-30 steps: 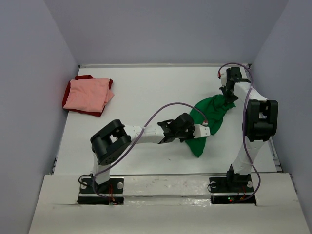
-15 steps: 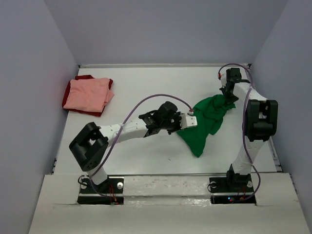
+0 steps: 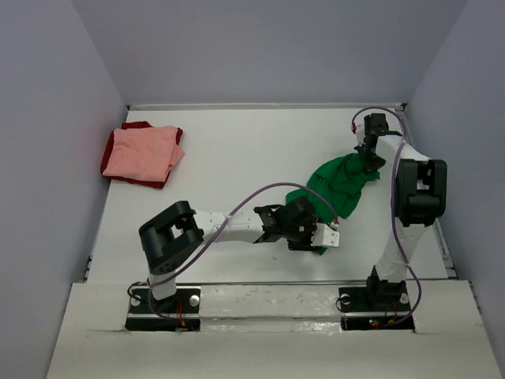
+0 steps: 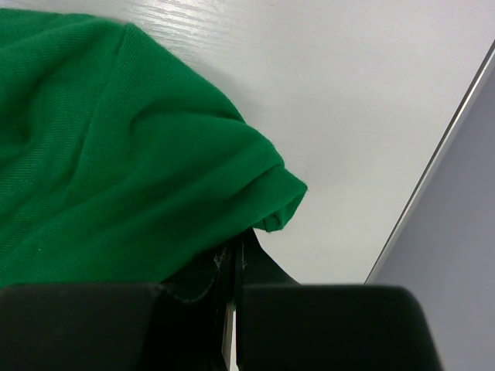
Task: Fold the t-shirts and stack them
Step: Move the tshirt to the center of the board, then flatten the tshirt out
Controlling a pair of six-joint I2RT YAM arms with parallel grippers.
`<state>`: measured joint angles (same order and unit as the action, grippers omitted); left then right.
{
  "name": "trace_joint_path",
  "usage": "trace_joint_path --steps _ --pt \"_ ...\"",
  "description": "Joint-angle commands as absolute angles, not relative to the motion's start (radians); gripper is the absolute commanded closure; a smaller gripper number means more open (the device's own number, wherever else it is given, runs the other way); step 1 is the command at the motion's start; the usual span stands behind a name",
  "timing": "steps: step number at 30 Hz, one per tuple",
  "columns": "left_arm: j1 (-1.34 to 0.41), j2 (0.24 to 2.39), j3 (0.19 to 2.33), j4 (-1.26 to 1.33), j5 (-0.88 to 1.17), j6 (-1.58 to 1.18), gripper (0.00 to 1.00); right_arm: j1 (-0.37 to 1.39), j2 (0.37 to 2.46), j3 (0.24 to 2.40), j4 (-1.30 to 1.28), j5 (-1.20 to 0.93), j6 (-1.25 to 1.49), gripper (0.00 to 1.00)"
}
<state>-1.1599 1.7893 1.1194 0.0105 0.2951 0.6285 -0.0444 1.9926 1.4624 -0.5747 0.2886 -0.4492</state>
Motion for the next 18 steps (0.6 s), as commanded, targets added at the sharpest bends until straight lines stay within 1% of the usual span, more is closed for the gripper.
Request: trace_joint_path --steps 1,12,18 --pt "-1.173 1.809 1.187 0.044 0.275 0.649 0.45 -0.043 1.985 1.454 -0.551 0.29 -0.457 1.0" --pt "-1.201 1.881 1.293 0.052 0.278 0.623 0.45 -0.043 1.994 1.451 -0.551 0.293 -0.471 1.0" --pt "-1.265 1.907 1.328 0.012 0.317 0.615 0.45 -0.043 1.997 1.448 -0.551 0.299 -0.474 1.0"
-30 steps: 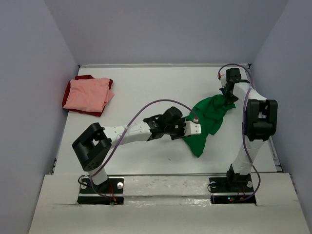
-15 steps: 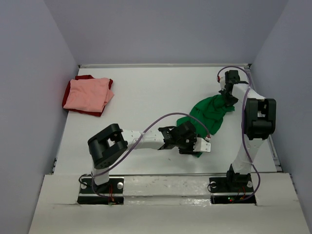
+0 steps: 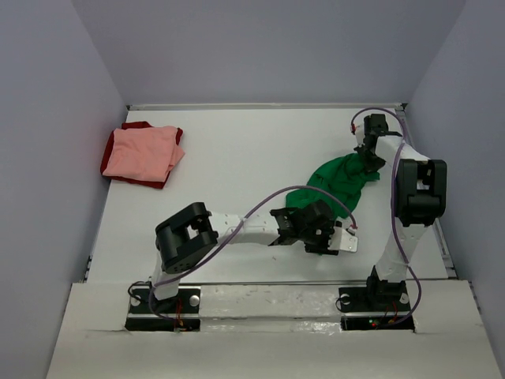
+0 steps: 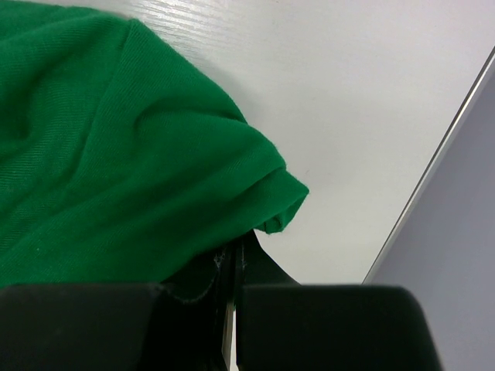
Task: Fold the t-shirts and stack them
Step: Flatten the tshirt out
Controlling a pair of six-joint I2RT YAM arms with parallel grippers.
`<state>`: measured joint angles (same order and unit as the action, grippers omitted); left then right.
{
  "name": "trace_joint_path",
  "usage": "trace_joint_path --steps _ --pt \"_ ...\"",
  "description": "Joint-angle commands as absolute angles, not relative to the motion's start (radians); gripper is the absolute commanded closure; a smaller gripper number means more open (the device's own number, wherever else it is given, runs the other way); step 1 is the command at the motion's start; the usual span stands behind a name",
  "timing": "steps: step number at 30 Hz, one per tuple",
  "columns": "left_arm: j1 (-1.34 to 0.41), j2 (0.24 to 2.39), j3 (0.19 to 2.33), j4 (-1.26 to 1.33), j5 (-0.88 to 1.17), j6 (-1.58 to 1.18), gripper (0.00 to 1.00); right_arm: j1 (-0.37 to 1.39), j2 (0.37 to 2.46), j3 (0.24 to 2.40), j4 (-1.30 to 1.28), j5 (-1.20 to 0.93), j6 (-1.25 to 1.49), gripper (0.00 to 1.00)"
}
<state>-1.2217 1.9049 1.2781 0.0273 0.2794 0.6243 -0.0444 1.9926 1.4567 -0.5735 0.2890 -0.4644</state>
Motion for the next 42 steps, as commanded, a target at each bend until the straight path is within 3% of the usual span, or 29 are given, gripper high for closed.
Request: trace_joint_path --steps 1,15,29,31,32,33,34,42 --pt "-1.272 1.907 1.331 0.006 0.322 0.614 0.46 -0.043 1.997 1.447 -0.551 0.299 -0.474 1.0" --pt "-1.299 1.913 1.253 0.053 0.168 0.673 0.46 -0.043 1.99 1.434 -0.551 0.29 -0.476 1.0" --pt "-1.281 2.005 1.308 0.068 0.16 0.692 0.46 -0.043 1.991 1.431 -0.555 0.287 -0.482 1.0" --pt "-1.281 2.011 1.313 0.064 0.163 0.693 0.54 -0.043 1.993 1.43 -0.555 0.29 -0.483 1.0" --pt "-1.281 2.011 1.313 0.063 0.164 0.693 0.63 -0.043 1.993 1.43 -0.555 0.29 -0.485 1.0" --pt "-1.281 2.008 1.313 0.061 0.166 0.693 0.9 -0.043 1.996 1.43 -0.555 0.29 -0.483 1.0" --pt "-1.281 2.005 1.315 0.06 0.166 0.69 1.0 -0.043 1.996 1.43 -0.555 0.288 -0.485 1.0" --pt "-1.269 1.908 1.322 0.025 0.091 0.69 1.0 -0.043 2.003 1.428 -0.555 0.287 -0.483 1.0"
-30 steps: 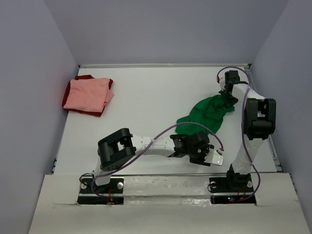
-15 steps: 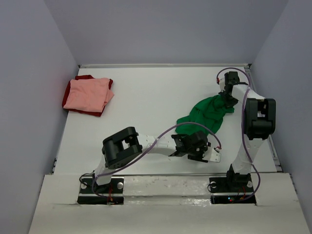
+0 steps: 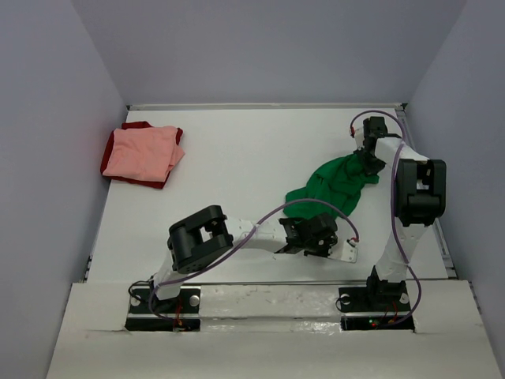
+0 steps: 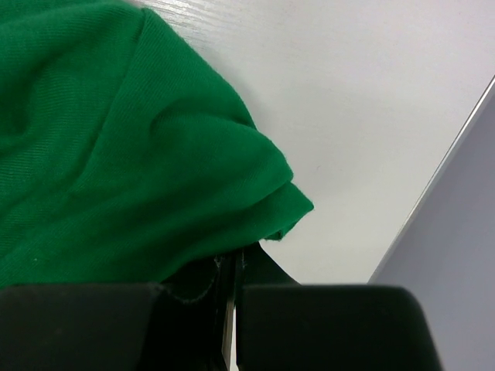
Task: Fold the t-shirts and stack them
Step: Flatten the tshirt out
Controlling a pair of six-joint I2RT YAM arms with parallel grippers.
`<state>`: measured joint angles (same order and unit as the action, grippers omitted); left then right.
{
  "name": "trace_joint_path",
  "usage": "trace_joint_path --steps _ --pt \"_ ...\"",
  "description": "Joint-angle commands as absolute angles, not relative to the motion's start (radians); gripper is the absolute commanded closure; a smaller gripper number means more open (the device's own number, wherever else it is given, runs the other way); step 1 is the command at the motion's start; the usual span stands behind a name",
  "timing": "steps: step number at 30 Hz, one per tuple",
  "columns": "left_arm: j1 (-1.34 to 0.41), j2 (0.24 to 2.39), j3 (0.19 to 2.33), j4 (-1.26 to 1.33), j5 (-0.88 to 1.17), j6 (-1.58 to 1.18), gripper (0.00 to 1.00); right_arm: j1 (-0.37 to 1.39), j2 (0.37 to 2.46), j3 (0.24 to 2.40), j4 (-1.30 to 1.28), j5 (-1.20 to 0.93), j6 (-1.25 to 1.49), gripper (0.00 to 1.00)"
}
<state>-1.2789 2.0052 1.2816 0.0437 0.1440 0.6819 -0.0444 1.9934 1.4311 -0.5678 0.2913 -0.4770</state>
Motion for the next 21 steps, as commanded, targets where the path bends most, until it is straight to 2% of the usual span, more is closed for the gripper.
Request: trace_joint_path --steps 1,6,10,14,21 --pt "-1.259 1.893 1.327 0.015 0.077 0.692 1.0 -0.043 2.0 1.427 -0.555 0.287 -0.482 1.0" --pt "-1.125 1.757 1.319 0.003 -0.058 0.698 1.0 -0.043 1.99 1.422 -0.557 0.272 -0.471 1.0" --pt "-0.864 1.637 1.29 0.02 -0.078 0.68 1.0 -0.043 1.974 1.437 -0.578 0.242 -0.454 1.0" --pt "-0.718 1.491 1.207 0.07 -0.149 0.706 1.0 -0.043 1.93 1.451 -0.607 0.209 -0.445 1.0" --pt "-0.568 1.343 1.066 0.08 -0.186 0.698 1.0 -0.043 1.81 1.538 -0.698 0.099 -0.428 1.0"
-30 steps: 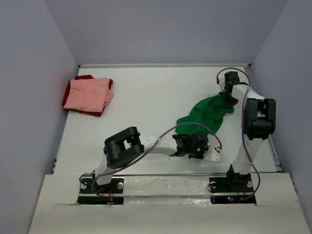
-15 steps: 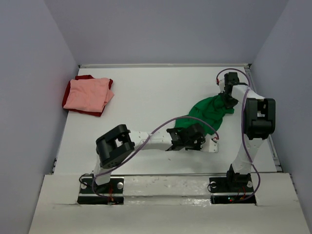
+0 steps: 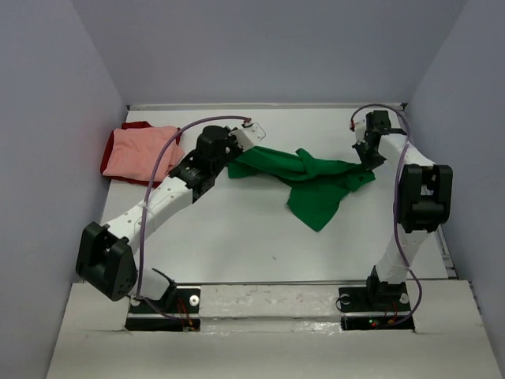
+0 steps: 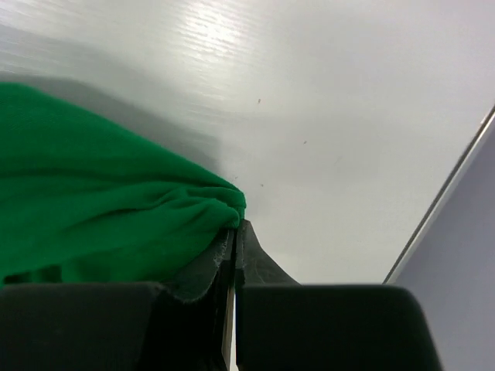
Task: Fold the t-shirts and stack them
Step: Flatten the tshirt out
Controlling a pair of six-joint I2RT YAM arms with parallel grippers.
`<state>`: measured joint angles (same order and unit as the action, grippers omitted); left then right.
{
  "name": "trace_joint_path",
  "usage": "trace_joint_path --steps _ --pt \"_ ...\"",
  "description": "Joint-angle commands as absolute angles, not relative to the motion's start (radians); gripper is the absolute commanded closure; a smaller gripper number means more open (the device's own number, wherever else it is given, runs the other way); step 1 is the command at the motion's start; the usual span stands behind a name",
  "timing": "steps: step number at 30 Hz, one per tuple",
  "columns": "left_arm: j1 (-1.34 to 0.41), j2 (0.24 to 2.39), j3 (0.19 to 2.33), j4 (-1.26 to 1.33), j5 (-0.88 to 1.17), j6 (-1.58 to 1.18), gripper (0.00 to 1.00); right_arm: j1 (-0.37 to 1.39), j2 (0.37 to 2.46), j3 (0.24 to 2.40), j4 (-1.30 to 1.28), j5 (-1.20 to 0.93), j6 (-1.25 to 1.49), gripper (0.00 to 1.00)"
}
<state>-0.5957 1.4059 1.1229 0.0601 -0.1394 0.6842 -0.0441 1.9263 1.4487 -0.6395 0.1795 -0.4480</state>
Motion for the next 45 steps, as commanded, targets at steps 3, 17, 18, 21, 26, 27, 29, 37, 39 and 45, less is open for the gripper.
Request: trace_joint_path --steps 3,17,18,21,26,27,29,37,39,45 --pt "-0.539 1.302 1.023 0.094 -0.209 0.698 1.0 -0.043 1.749 1.571 -0.725 0.052 -0.428 1.0" --pt "-0.373 1.244 1.149 0.058 -0.222 0.703 1.0 -0.043 1.64 1.721 -0.821 0.028 -0.462 1.0" --pt "-0.37 1.241 1.149 0.054 -0.219 0.704 1.0 -0.043 1.631 1.721 -0.825 0.028 -0.463 1.0" --pt "-0.368 1.215 1.131 0.04 -0.207 0.707 1.0 -0.043 1.586 1.721 -0.851 0.018 -0.471 1.0" --pt "-0.347 1.157 1.104 0.012 -0.16 0.712 1.0 -0.043 1.484 1.707 -0.91 -0.06 -0.489 1.0" --pt "-0.339 1.138 1.104 0.009 -0.141 0.709 1.0 -0.043 1.465 1.706 -0.929 -0.095 -0.494 1.0" --pt "-0.319 1.112 1.108 0.002 -0.109 0.7 1.0 -0.043 1.409 1.697 -0.957 -0.135 -0.509 1.0" --pt "-0.256 1.072 1.176 -0.073 -0.061 0.673 1.0 -0.043 1.22 1.686 -0.973 -0.245 -0.514 1.0" --pt "-0.244 1.066 1.193 -0.081 -0.04 0.664 1.0 -0.043 1.195 1.686 -0.957 -0.247 -0.514 1.0" --pt "-0.236 1.115 1.235 -0.095 -0.005 0.638 1.0 -0.043 1.199 1.694 -0.899 -0.227 -0.506 1.0"
